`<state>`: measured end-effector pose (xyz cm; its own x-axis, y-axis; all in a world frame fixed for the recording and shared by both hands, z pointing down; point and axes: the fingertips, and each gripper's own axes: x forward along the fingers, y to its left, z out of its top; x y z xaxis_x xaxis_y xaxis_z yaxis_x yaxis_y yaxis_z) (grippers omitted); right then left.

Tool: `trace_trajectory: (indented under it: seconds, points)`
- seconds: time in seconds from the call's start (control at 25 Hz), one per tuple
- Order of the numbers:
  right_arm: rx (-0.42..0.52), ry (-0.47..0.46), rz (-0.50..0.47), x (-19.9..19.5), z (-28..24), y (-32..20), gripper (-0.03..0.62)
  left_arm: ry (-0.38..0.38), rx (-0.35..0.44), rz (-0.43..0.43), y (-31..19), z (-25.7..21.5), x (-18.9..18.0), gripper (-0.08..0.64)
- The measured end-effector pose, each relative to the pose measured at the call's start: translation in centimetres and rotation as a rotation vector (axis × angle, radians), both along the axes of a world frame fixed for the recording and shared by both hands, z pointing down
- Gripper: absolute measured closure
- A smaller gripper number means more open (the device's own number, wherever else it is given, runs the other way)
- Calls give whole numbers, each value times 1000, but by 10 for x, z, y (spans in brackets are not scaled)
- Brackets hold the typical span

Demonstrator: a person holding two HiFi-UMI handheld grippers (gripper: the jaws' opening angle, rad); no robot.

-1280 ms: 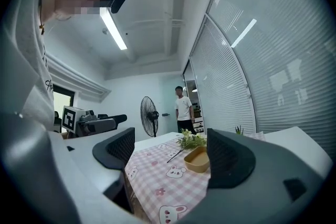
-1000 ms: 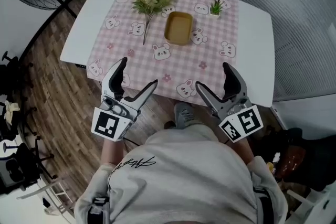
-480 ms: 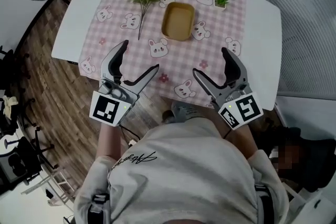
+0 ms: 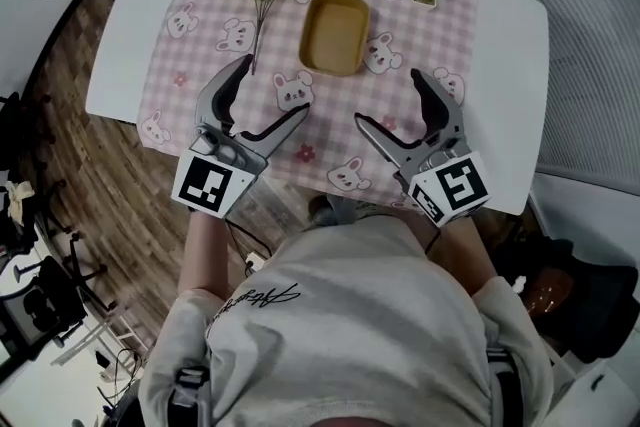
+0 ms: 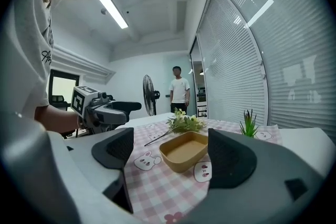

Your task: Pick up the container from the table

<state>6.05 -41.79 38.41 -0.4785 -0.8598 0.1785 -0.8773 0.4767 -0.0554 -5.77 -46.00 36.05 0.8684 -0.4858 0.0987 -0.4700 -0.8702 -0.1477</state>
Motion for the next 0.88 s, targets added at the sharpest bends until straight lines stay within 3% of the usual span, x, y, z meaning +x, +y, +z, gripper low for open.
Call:
trace_trajectory:
  seconds: [0.88]
  points:
    - [-166,141,-62,-3,88,-63,149,-214,-106,87,-50,95,34,150]
